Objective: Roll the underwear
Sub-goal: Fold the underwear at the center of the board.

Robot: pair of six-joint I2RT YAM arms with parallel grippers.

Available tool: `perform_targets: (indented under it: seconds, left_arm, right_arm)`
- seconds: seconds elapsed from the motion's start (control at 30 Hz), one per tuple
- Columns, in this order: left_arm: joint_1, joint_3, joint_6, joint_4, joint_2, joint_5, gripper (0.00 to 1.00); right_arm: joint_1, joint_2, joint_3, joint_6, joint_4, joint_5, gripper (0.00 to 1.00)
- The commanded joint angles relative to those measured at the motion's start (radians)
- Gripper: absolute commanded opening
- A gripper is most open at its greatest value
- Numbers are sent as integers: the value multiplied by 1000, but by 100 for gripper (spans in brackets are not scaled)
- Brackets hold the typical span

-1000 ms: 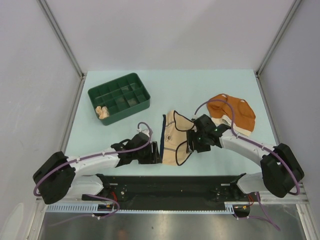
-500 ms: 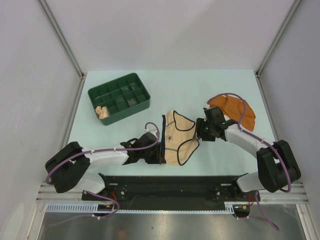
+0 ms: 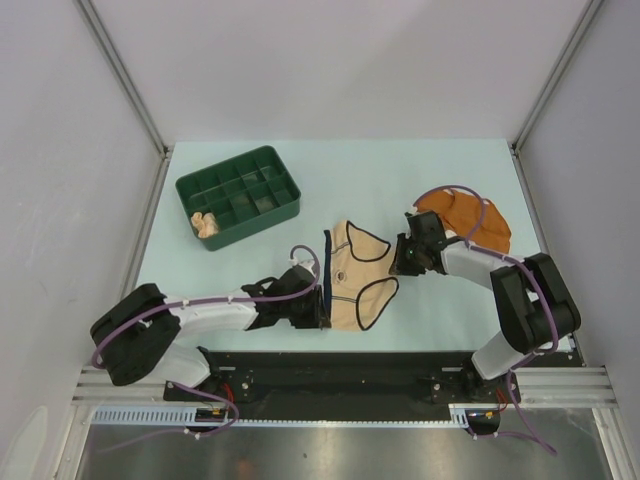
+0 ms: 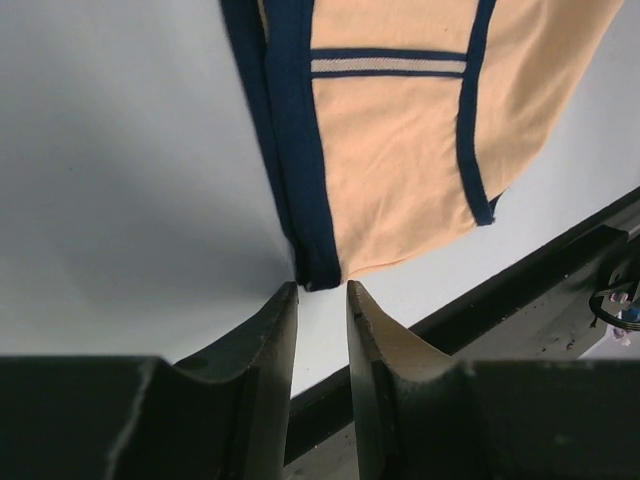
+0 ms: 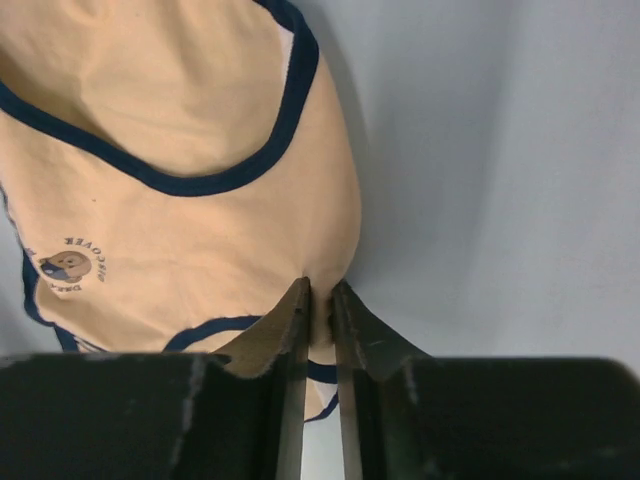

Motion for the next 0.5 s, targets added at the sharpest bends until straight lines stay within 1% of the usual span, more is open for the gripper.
perform_targets:
  seconds: [0.0, 0.03, 0.1, 0.27, 0.37, 0.47]
  left_arm:
    - [-10, -23, -4, -119, -28, -61, 32]
    - [-10, -26, -7, -119, -33, -64, 32]
    - [-10, -31, -15, -113, -46, -63, 33]
    - [-15, -43, -39, -73, -50, -39, 34]
    - [-21, -48, -55, -32, -42, -20, 39]
    - [-26, -54, -67, 23, -27, 9, 45]
  right_arm:
    - [-2, 32, -5, 5, -68, 38, 9]
    - [-4, 25, -5, 10, -88, 63, 6]
    - [-2, -8, -5, 27, -151, 97, 3]
    - [3, -99, -5, 62, -246, 170, 0]
    - [7, -142, -7, 76, -285, 177, 0]
    - [12, -153, -13, 73, -277, 167, 0]
